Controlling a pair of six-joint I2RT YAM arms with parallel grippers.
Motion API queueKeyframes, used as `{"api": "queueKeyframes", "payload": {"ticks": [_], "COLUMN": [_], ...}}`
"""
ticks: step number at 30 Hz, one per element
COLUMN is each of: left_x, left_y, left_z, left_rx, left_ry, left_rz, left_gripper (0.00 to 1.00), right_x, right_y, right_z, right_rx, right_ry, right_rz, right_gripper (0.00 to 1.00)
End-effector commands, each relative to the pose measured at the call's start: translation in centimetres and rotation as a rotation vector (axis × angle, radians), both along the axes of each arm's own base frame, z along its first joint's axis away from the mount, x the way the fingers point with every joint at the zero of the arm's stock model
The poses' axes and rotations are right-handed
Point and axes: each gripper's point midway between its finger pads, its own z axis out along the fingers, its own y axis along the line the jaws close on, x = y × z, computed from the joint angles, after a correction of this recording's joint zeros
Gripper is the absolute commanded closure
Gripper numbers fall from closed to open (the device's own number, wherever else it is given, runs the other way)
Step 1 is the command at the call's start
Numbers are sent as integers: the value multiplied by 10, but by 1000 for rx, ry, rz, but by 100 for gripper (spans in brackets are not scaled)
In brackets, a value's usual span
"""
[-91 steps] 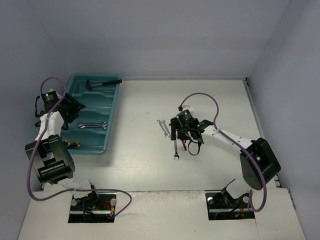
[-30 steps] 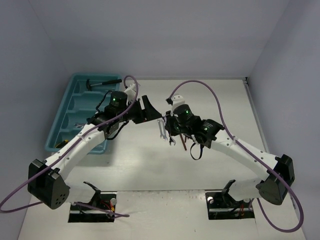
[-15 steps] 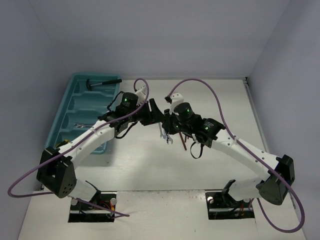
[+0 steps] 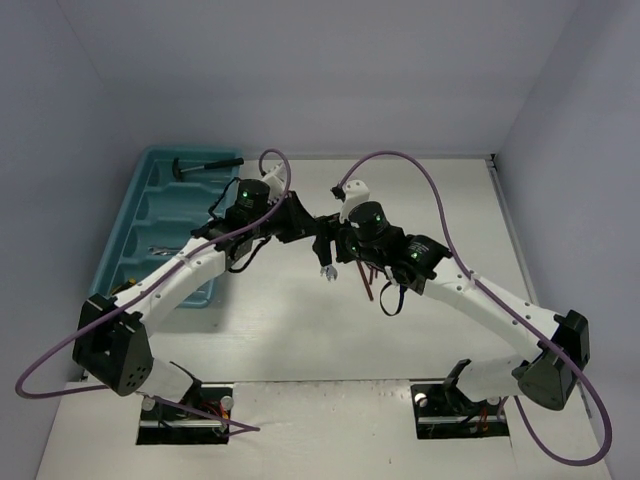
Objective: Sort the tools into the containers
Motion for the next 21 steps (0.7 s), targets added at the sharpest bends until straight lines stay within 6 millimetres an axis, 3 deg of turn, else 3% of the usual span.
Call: {"api": "queueKeyframes", "payload": {"ticks": [1, 5, 12, 16, 21], "left_x": [33, 62, 80, 82, 85], "left_y": [60, 160, 300, 345, 369], "left_z": [57, 48, 10, -25, -50], "left_rx": [-50, 10, 55, 128, 214], "left_ry": [-135, -91, 38, 136, 215], "left_rz": [142, 368, 681, 789, 847], "left_gripper": [100, 100, 97, 80, 55], "right_x": [18, 23, 25, 33, 48], "right_y": [-14, -30, -38, -43, -50], "right_z": [38, 27, -7, -33, -65], "right_rx": [60, 44, -6, -36, -68], "right_ry": [-118, -101, -35, 23, 102], "right_rz": [-110, -155, -177, -213, -282], "right_gripper": [25, 24, 23, 23, 24]}}
